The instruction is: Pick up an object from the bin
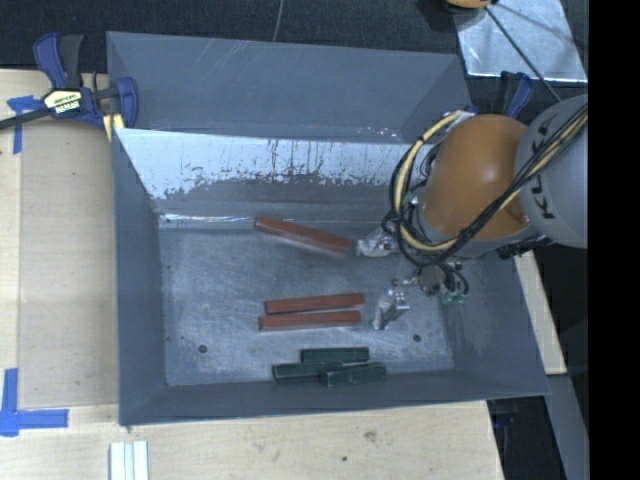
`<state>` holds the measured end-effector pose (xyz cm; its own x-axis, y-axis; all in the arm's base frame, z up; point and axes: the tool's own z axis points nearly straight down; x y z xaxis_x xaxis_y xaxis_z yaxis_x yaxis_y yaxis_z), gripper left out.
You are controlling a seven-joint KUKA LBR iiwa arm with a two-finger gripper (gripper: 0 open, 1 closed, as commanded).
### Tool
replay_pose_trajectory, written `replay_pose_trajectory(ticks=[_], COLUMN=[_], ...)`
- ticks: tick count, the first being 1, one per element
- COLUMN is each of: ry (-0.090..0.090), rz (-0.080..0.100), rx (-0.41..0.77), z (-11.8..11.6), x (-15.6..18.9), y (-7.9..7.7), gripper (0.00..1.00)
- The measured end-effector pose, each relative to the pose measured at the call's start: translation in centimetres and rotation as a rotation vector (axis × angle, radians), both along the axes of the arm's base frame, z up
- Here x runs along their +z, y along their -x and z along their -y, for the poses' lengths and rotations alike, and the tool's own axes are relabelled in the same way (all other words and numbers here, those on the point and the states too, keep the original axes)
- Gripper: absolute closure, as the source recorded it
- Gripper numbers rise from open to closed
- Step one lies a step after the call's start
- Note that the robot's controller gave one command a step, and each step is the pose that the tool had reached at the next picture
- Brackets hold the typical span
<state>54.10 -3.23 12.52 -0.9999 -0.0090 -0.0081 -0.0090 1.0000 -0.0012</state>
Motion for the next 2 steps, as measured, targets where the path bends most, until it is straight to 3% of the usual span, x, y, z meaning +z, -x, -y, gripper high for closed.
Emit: replay_pose_trajectory(ticks=[1, 2], ry=[-0.001, -0.002], rz=[-0.009, -0.004], rx=[0.108, -0.056], z=[-2.5, -5.2], x=[-1.1, 0.4], y=[-0.5, -1.3], gripper=[0.0, 0.0])
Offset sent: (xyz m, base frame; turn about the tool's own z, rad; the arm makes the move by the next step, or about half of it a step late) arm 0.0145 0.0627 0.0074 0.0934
